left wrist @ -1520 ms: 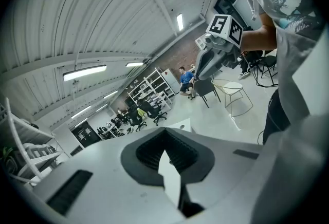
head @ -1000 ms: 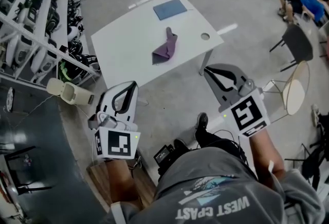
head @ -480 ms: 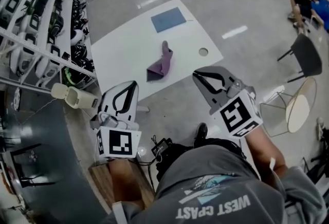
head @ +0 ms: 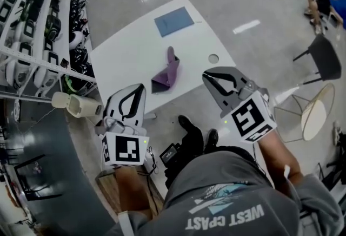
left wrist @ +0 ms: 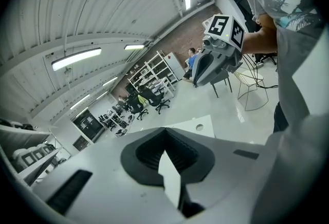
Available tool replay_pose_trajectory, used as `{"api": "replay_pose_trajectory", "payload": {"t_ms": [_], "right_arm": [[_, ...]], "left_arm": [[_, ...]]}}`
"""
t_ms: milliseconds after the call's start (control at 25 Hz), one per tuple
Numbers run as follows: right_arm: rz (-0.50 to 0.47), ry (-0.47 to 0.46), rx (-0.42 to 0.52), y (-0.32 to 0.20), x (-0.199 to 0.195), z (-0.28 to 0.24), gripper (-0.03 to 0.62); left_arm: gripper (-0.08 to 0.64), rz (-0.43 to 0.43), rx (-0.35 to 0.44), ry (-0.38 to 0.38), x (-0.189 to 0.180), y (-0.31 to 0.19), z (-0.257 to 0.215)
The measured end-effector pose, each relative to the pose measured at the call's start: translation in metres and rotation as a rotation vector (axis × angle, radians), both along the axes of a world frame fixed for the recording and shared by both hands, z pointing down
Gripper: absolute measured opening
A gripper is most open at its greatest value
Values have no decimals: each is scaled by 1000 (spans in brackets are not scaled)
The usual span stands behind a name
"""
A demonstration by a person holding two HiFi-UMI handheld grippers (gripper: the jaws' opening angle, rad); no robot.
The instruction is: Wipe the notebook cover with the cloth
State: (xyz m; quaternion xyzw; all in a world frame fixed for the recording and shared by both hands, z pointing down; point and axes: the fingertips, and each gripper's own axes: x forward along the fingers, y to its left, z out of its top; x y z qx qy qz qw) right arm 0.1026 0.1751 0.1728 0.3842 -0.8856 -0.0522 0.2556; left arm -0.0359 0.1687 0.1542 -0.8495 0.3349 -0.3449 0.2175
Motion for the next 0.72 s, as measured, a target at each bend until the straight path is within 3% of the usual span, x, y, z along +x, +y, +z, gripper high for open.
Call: {"api": "replay_pose_trajectory", "payload": {"t_ms": [160, 400, 720], "right_arm": [[32, 23, -16, -33, 1, 8, 32], [81, 58, -23, -82, -12, -1, 32], [75, 73, -53, -138, -53, 8, 32]], "left_arm": [[0, 43, -14, 50, 4, -42, 18], [0, 118, 3, 99, 7, -107, 6], [0, 125, 0, 136, -27, -164, 9]]}}
